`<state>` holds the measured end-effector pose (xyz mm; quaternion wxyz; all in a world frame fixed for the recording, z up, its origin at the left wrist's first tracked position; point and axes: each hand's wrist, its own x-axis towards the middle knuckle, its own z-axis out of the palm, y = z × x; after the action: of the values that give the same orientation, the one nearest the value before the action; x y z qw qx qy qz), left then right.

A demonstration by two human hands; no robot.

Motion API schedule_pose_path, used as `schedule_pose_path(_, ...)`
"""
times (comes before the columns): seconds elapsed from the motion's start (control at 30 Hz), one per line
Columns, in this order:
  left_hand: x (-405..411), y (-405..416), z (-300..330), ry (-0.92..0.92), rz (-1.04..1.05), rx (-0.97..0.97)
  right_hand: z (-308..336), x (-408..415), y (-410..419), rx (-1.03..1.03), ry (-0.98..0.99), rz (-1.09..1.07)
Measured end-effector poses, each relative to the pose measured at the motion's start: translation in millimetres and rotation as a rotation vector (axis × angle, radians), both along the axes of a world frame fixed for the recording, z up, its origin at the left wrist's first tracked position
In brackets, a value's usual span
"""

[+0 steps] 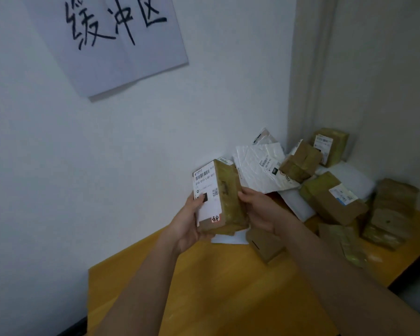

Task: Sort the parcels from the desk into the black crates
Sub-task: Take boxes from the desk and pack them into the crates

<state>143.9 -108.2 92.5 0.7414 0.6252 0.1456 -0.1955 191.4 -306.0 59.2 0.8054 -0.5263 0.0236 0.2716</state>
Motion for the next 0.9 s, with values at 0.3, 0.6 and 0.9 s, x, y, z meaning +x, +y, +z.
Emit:
schedule_pose_path(0.3,-13,28,30,-0.269,0.02,0.147,44,-9,44,-0.267,-0.181,-0.233)
schedule_pose_path(0.6,-21,52,54,-0.502,0.043,0.147,70,-21,52,-0.059,-0.308,0.033)
schedule_pose_path(0.9,-33,73,56,-0.455,0.028,0.079,78,-36,62,0.013,-0.349,0.039)
